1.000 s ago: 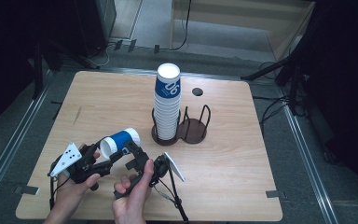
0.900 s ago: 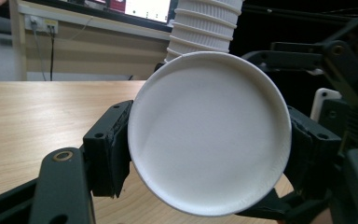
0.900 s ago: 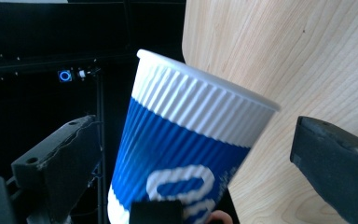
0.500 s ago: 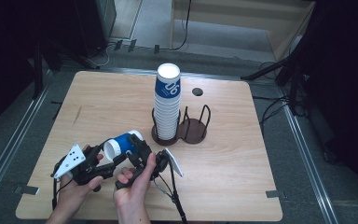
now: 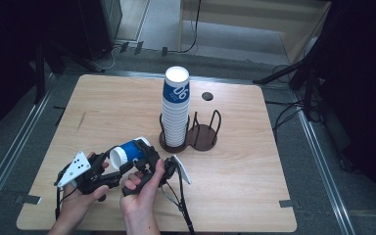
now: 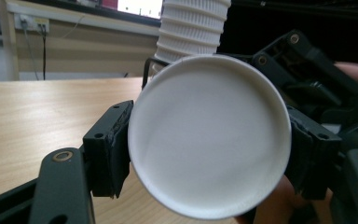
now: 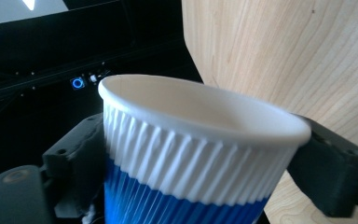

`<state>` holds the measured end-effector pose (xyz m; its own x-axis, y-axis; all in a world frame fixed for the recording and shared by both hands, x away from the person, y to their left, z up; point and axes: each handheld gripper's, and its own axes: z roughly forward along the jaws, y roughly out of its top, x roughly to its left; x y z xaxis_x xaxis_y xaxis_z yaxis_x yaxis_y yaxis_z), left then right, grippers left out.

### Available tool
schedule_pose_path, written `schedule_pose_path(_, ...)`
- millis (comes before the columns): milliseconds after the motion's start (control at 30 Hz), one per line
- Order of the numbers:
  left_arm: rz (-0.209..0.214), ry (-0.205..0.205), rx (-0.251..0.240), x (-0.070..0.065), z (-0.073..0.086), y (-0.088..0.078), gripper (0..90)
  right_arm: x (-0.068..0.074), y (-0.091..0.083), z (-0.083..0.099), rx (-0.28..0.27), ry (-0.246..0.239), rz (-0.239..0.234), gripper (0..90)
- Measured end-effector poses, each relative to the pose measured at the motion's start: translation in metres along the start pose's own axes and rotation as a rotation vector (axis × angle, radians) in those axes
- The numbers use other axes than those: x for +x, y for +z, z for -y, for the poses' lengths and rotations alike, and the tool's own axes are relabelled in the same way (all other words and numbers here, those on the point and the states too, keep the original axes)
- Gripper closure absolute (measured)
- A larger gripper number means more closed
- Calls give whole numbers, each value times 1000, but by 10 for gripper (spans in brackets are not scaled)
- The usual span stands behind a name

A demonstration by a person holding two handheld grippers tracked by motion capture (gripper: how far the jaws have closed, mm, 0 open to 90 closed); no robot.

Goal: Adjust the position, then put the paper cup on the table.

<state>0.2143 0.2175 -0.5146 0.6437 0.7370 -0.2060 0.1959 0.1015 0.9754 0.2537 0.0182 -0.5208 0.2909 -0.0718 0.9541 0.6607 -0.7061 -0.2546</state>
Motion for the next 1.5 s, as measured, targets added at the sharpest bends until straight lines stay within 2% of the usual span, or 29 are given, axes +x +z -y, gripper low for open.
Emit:
schedule_pose_path(67, 2, -2, 0, 0, 1, 0, 272, 1, 0, 1, -8, -7, -6, 186)
schedule_pose_path(133, 22, -32, -2, 2, 0, -1, 268, 2, -1, 2, -25, -34, -9, 205)
schedule_pose_path(200, 26, -42, -2, 2, 0, -2, 267, 2, -1, 2, -23, -41, -10, 208)
schedule_pose_path(267, 33, -69, -15, 4, 0, -4, 266, 2, -3, 0, -31, -71, -17, 216)
schedule_pose_path(400, 26, -62, -10, 6, 0, -6, 134, 4, -5, -2, -52, -99, -30, 217)
schedule_pose_path(567, 3, -65, 13, 9, -1, -10, 90, 9, -11, -7, -107, -204, -21, 220)
schedule_pose_path(633, -2, -69, 14, 9, -2, -11, 90, 9, -11, -8, -112, -220, -25, 219)
schedule_pose_path(667, -9, -66, 20, 10, -3, -12, 89, 11, -13, -9, -123, -244, -20, 219)
schedule_pose_path(700, -18, -74, 25, 10, -3, -13, 89, 13, -16, -10, -150, -307, -10, 219)
schedule_pose_path(800, -22, -87, 35, 11, -5, -15, 89, 15, -23, -14, -184, -403, 7, 219)
schedule_pose_path(867, -11, -102, 44, 11, -6, -16, 84, 17, -28, -16, -223, -475, 34, 218)
schedule_pose_path(900, 7, -103, 41, 11, -6, -17, 54, 18, -31, -17, -241, -515, 43, 218)
schedule_pose_path(933, 7, -103, 41, 11, -6, -17, 6, 18, -31, -17, -241, -515, 43, 218)
schedule_pose_path(967, 26, -119, 47, 11, -7, -17, 0, 21, -35, -19, -257, -570, 40, 218)
schedule_pose_path(1033, 21, -120, 56, 13, -6, -18, 0, 22, -39, -21, -289, -631, 68, 218)
schedule_pose_path(1167, 18, -127, 60, 16, -6, -19, 0, 25, -44, -25, -319, -709, 95, 217)
schedule_pose_path(1200, 18, -127, 60, 16, -6, -19, 0, 25, -44, -25, -319, -709, 95, 217)
schedule_pose_path(1233, 18, -132, 61, 17, -6, -20, 0, 26, -46, -25, -330, -734, 101, 217)
schedule_pose_path(1267, 15, -135, 67, 18, -6, -21, 0, 28, -48, -25, -345, -794, 134, 216)
schedule_pose_path(1333, 11, -134, 75, 21, -5, -22, 0, 30, -50, -26, -358, -829, 140, 215)
schedule_pose_path(1433, -8, -138, 81, 24, -3, -23, 0, 32, -53, -27, -378, -889, 125, 213)
schedule_pose_path(1500, -20, -129, 87, 26, -1, -25, 0, 33, -55, -26, -403, -953, 159, 213)
